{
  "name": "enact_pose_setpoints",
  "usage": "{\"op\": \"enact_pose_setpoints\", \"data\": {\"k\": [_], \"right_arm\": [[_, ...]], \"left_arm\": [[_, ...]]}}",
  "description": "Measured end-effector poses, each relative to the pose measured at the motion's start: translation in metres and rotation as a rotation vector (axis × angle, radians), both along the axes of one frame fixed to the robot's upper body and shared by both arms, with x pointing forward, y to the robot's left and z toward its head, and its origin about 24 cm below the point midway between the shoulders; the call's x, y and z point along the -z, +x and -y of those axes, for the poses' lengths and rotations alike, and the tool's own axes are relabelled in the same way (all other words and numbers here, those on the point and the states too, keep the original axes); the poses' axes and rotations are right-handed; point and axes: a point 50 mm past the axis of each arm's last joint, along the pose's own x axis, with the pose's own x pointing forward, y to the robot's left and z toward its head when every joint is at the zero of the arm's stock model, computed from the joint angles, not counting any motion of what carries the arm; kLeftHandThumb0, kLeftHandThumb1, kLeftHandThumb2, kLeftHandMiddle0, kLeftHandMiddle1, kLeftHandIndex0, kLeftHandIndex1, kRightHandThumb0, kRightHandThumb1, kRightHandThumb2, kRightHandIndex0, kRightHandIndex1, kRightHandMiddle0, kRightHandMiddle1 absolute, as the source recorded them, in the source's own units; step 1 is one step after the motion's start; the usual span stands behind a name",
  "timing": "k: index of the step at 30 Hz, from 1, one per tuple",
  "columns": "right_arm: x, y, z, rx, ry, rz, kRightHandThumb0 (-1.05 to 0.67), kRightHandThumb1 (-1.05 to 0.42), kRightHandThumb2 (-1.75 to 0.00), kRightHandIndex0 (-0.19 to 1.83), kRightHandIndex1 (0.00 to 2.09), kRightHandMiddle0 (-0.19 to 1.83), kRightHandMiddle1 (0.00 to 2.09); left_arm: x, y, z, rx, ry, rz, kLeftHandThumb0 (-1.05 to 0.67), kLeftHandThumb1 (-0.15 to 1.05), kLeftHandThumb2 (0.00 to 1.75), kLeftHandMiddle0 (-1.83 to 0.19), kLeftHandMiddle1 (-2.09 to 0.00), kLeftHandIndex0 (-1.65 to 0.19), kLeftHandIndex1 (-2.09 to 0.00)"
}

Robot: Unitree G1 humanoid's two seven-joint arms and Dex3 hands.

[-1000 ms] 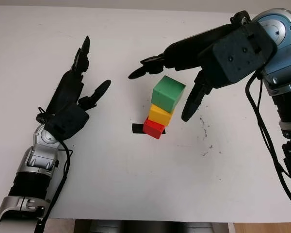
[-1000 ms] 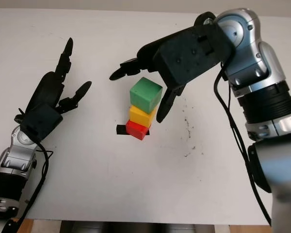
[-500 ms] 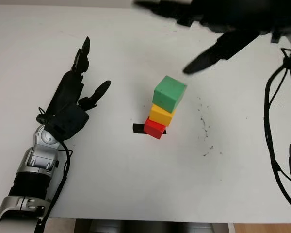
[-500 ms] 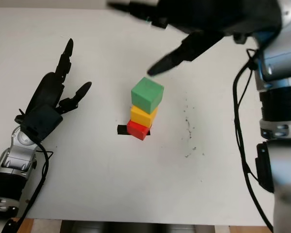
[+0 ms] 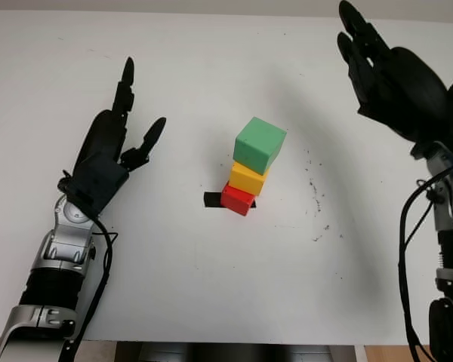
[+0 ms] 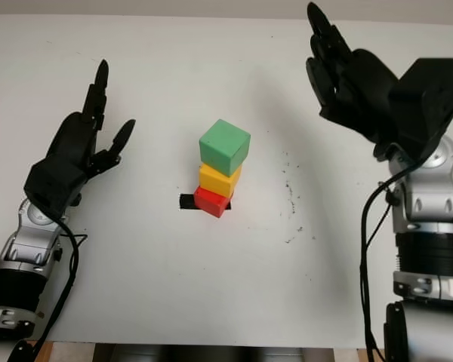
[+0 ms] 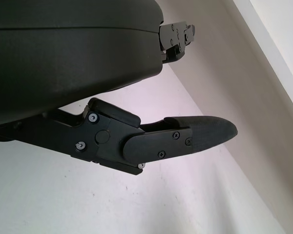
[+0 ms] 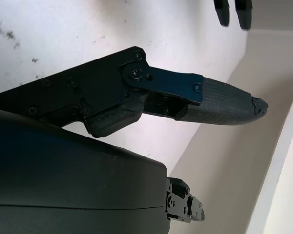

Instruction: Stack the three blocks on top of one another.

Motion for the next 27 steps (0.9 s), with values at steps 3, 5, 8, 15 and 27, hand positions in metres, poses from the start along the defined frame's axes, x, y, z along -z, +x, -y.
{"op": "enact_pose_setpoints", "data": {"k": [3, 5, 8, 15, 27], "right_arm": [[0.01, -0.001, -0.004, 0.034, 0.046, -0.012, -0.9, -1.05, -0.81, -0.19, 0.0, -0.19, 0.0], [0.016, -0.002, -0.007, 0.065, 0.079, -0.02, -0.89, -1.05, -0.83, -0.19, 0.0, -0.19, 0.0], [0.025, -0.003, -0.012, 0.087, 0.117, -0.031, -0.89, -1.05, -0.85, -0.19, 0.0, -0.19, 0.0], [0.058, -0.008, -0.033, 0.157, 0.227, -0.089, -0.84, -1.05, -0.91, -0.19, 0.0, -0.19, 0.0], [0.078, -0.019, -0.042, 0.198, 0.277, -0.12, -0.82, -1.05, -0.89, -0.19, 0.0, -0.19, 0.0]], "left_arm": [[0.0, 0.0, -0.001, -0.004, -0.031, -0.004, -0.79, 1.05, 0.58, 0.19, 0.0, 0.19, -0.01], [0.0, 0.0, -0.001, -0.005, -0.056, -0.003, -0.79, 1.05, 0.58, 0.19, 0.0, 0.19, -0.01], [0.002, 0.0, 0.0, -0.007, -0.078, -0.011, -0.8, 1.05, 0.59, 0.19, 0.0, 0.19, -0.02], [0.009, -0.002, 0.001, 0.001, -0.165, -0.042, -0.82, 1.05, 0.55, 0.19, 0.0, 0.19, -0.03], [0.016, -0.007, 0.007, -0.006, -0.289, -0.064, -0.88, 1.05, 0.52, 0.17, -0.05, 0.16, -0.05]]}}
